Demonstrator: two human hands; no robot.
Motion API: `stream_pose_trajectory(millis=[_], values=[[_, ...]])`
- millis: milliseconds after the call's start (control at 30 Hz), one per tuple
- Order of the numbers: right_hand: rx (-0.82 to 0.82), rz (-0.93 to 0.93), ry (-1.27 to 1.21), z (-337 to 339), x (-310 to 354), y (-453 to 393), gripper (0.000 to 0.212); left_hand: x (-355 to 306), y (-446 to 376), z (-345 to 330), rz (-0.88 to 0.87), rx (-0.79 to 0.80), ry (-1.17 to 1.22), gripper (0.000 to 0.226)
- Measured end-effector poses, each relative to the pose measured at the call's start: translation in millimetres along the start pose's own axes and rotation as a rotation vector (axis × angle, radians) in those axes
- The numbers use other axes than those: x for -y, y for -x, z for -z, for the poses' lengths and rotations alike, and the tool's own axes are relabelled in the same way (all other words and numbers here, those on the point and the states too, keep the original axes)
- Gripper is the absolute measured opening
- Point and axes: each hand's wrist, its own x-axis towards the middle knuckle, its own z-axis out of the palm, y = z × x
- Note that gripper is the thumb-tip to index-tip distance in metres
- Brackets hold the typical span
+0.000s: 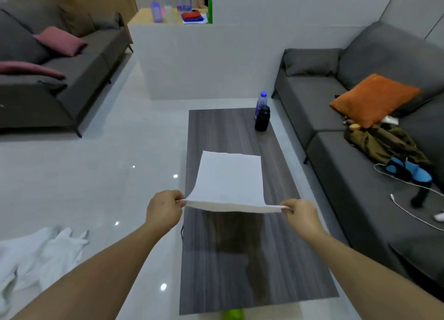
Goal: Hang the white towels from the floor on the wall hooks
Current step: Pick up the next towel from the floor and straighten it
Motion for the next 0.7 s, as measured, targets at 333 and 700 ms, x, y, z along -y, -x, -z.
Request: stream_pose_trajectory(millis=[333,700], values=[[0.019,-0.084,0.002,-38,-15,132,0.014,71,103,-28,0.014,0.132,-0.05,0.012],[0.034,-0.177,0.005,-46,-14,61,0.008,61,24,-46,-0.014,0.172,-0.076,0.011]])
